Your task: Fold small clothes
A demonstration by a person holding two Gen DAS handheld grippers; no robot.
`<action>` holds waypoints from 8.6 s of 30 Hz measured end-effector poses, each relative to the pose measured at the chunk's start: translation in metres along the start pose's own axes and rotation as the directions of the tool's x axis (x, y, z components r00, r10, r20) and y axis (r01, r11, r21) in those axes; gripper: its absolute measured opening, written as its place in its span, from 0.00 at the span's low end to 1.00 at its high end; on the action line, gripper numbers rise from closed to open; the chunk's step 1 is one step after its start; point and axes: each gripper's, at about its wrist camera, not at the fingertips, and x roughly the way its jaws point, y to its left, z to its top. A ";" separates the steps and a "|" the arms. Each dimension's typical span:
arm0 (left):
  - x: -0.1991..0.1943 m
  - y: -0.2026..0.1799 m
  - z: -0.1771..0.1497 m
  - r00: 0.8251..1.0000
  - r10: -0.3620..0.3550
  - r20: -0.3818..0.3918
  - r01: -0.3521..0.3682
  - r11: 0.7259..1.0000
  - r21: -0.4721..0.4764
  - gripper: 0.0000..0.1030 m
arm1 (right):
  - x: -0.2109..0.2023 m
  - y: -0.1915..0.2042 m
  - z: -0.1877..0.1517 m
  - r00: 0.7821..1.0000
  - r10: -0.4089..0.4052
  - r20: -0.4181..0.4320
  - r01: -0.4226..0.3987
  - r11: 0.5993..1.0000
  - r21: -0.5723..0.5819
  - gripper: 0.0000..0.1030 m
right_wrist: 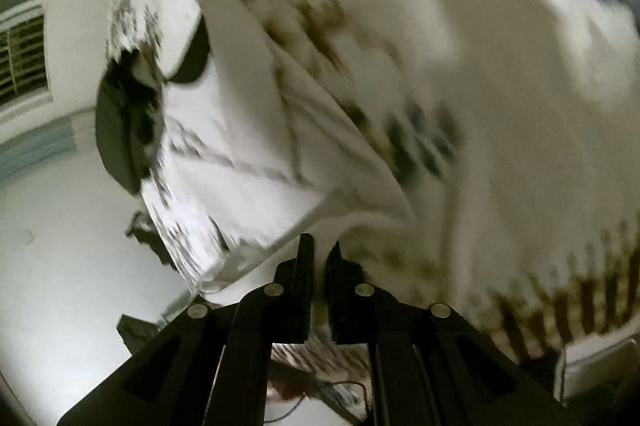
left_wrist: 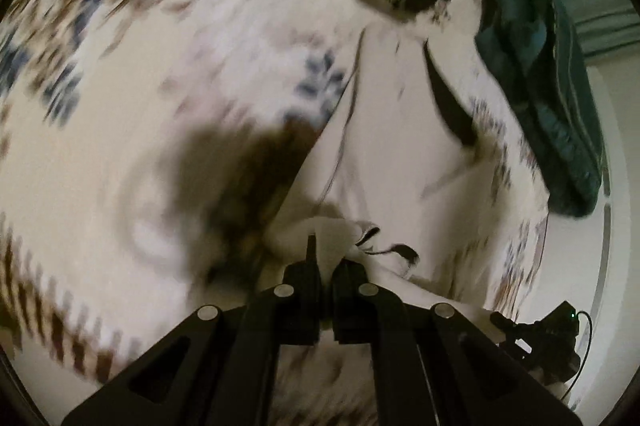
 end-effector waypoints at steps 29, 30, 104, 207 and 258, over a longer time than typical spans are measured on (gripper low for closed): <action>0.102 -0.014 0.089 1.000 0.030 0.005 -0.030 0.966 0.258 0.01 | 0.072 0.029 0.070 0.972 -0.192 0.138 0.209 0.970 -0.123 0.06; 0.099 -0.015 0.092 0.999 0.035 -0.002 -0.033 0.962 0.271 0.02 | 0.072 0.026 0.070 0.966 -0.222 0.130 0.236 0.966 -0.104 0.06; 0.026 0.032 -0.003 1.000 -0.017 -0.006 0.019 0.957 0.289 0.11 | 0.047 0.053 -0.011 0.938 -0.335 0.085 0.325 0.768 -0.552 0.31; 0.136 0.047 0.063 0.885 -0.426 -0.189 0.424 0.904 -0.053 0.65 | 0.095 -0.023 0.083 0.985 0.081 -0.151 -0.092 0.994 -0.061 0.74; -0.045 0.008 0.428 0.925 0.079 0.372 -0.212 0.919 0.331 1.00 | 0.236 0.516 0.092 0.894 -0.287 0.345 0.442 0.696 -0.566 0.85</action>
